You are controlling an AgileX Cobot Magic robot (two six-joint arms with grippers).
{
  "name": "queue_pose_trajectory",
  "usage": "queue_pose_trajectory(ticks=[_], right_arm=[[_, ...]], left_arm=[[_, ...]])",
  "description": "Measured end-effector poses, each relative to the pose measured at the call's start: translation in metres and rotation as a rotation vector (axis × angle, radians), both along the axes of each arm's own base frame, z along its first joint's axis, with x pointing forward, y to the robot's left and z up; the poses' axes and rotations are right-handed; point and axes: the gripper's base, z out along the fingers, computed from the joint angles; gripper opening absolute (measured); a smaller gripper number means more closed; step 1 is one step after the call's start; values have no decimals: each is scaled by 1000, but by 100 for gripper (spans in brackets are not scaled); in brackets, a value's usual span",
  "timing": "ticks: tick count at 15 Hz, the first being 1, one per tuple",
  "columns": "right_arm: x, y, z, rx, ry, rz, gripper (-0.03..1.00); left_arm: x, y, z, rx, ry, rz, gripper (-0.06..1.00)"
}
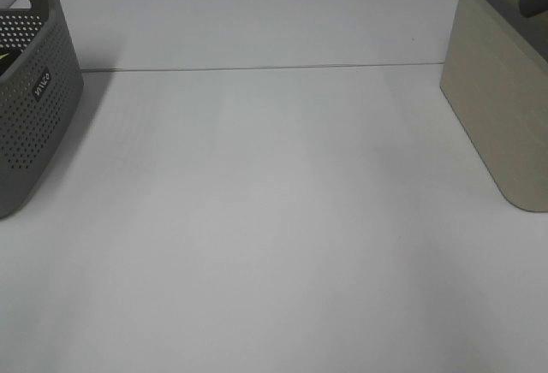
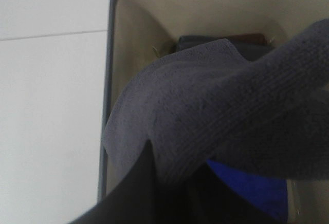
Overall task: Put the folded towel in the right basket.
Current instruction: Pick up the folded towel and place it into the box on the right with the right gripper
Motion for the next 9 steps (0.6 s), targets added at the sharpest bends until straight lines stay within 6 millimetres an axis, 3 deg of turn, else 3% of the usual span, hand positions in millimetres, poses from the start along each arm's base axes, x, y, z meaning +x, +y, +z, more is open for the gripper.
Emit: queue_pose_trajectory(ticks=[5, 6, 9], right_arm=[[3, -2, -56, 36, 137, -44, 8], [3, -3, -63, 48, 143, -63, 12], [4, -3, -71, 76, 157, -104, 50]], left_arm=[[0, 0, 0, 0, 0, 0, 98], [0, 0, 0, 0, 0, 0, 98], [0, 0, 0, 0, 0, 0, 98]])
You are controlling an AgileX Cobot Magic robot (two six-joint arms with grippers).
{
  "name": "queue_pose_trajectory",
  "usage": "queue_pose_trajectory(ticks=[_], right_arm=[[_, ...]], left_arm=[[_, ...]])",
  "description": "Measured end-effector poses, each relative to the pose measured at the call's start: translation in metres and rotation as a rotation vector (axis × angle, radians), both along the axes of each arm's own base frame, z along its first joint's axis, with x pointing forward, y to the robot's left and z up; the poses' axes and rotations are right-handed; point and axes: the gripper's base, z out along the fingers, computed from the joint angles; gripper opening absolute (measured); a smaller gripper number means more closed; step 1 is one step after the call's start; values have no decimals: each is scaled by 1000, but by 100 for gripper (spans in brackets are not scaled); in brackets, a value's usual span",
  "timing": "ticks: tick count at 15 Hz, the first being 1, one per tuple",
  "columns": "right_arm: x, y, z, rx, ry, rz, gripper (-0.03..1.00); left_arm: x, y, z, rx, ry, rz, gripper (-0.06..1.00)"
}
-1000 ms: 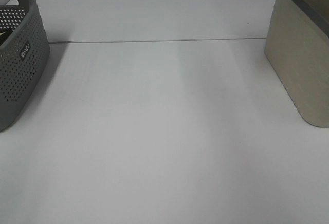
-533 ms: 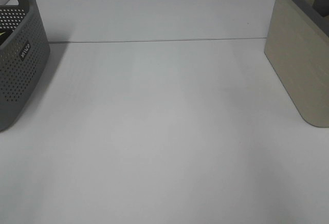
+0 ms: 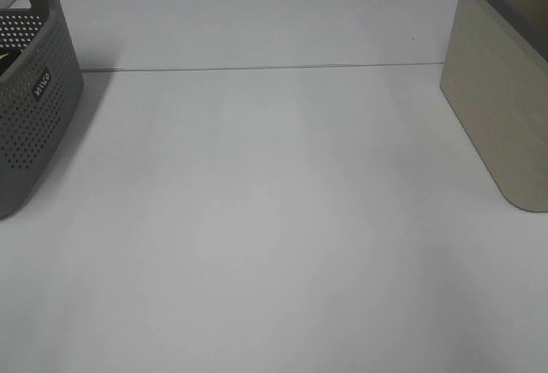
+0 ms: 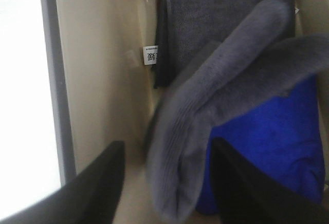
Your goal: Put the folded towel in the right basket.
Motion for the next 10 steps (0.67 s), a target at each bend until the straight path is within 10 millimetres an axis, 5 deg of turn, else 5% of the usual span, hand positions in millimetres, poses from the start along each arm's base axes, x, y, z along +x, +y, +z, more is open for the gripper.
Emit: queue_pose_trajectory(ticks=[2, 5, 10], right_arm=[[0, 2, 1, 25, -7, -3, 63], [-3, 17, 15, 112, -55, 33, 66], [-30, 105, 47, 67, -50, 301, 66]], left_arm=[[0, 0, 0, 0, 0, 0, 98], [0, 0, 0, 0, 0, 0, 98], [0, 0, 0, 0, 0, 0, 98]])
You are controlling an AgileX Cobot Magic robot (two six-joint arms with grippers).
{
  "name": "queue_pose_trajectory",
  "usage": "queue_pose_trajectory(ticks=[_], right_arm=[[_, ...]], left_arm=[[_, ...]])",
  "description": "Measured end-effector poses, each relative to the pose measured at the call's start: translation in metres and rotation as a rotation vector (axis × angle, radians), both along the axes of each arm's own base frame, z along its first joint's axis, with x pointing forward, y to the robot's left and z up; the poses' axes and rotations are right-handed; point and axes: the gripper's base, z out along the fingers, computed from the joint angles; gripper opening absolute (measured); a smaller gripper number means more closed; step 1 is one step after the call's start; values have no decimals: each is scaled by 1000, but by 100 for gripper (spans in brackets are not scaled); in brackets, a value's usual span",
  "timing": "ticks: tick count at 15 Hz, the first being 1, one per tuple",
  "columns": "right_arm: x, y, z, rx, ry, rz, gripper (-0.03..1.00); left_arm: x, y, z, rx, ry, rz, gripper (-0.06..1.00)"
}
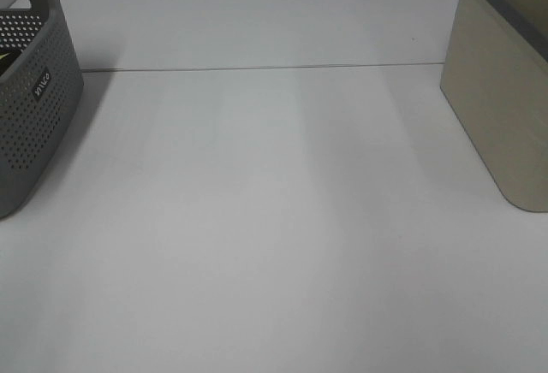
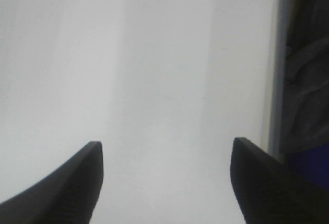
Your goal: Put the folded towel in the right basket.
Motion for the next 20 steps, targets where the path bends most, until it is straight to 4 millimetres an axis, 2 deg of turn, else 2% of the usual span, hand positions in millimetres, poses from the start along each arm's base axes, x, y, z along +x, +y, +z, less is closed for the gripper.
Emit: queue_pose_trajectory(ticks=[3, 7, 11, 12, 14, 15, 20], right_arm=[[-18, 24, 9, -8, -9, 61, 66], [-56, 16, -2, -72, 51, 29, 66], [-122, 5, -22, -122, 121, 3, 66], [-161, 1, -32, -124, 131, 4, 66], [-199, -2, -47, -126, 141, 4, 66], [-210, -3, -51, -126, 139, 4, 66], [-301, -12, -83, -115, 3, -3, 66]], left_arm=[[0, 0, 0, 0, 0, 0, 98], [0, 0, 0, 0, 0, 0, 98], [0, 0, 0, 0, 0, 0, 98], [0, 0, 0, 0, 0, 0, 98], [0, 0, 0, 0, 0, 0, 98], [0, 0, 0, 0, 0, 0, 98], [0, 0, 0, 0, 0, 0, 98]])
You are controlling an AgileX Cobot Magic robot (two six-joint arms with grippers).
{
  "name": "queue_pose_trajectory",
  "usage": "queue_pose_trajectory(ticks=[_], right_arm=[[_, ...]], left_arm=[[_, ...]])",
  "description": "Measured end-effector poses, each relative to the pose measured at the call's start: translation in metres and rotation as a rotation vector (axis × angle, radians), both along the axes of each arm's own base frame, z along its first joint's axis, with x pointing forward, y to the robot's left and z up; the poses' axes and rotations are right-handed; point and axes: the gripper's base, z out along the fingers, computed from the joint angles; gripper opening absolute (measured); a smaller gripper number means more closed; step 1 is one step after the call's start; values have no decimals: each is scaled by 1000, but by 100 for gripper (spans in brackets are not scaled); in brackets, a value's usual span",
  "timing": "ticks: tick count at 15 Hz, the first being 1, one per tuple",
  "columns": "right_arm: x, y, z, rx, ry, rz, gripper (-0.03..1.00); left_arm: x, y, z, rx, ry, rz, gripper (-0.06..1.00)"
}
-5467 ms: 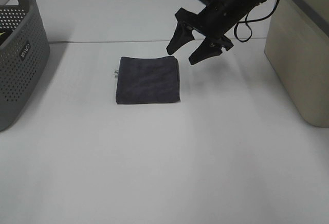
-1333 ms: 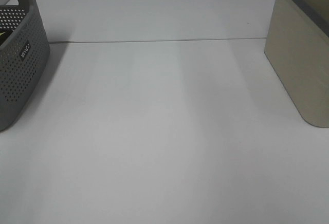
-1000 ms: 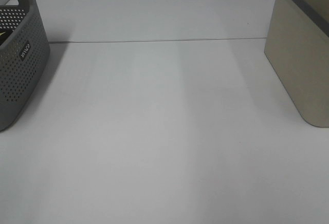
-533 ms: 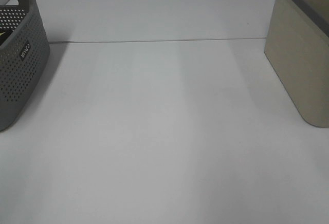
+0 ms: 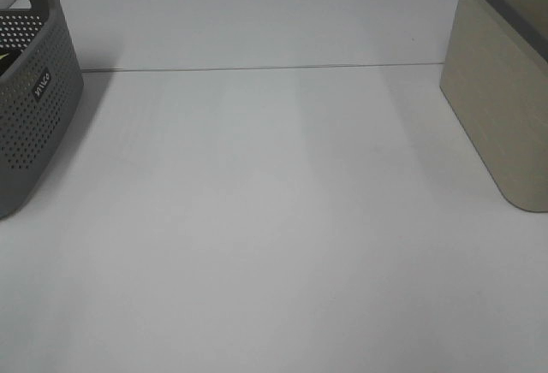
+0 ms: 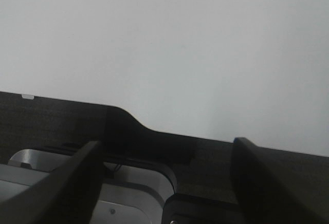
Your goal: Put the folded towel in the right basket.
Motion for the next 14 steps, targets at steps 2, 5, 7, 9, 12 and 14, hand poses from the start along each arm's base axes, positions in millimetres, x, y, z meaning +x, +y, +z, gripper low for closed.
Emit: queue_pose_trajectory(ticks=[2, 5, 7, 9, 12, 14], right_arm=[[-22, -2, -6, -6, -84, 22, 66], [-52, -4, -10, -7, -363, 55, 66], [-53, -5, -14, -6, -403, 52, 66], [-53, -5, -15, -6, -408, 52, 66], [-53, -5, -15, -6, -411, 51, 66], [-52, -5, -14, -6, -417, 50, 66]], left_arm=[[0, 0, 0, 0, 0, 0, 98], [0, 0, 0, 0, 0, 0, 98], [0, 0, 0, 0, 0, 0, 98], [0, 0, 0, 0, 0, 0, 98], [0, 0, 0, 0, 0, 0, 98], [0, 0, 0, 0, 0, 0, 98]])
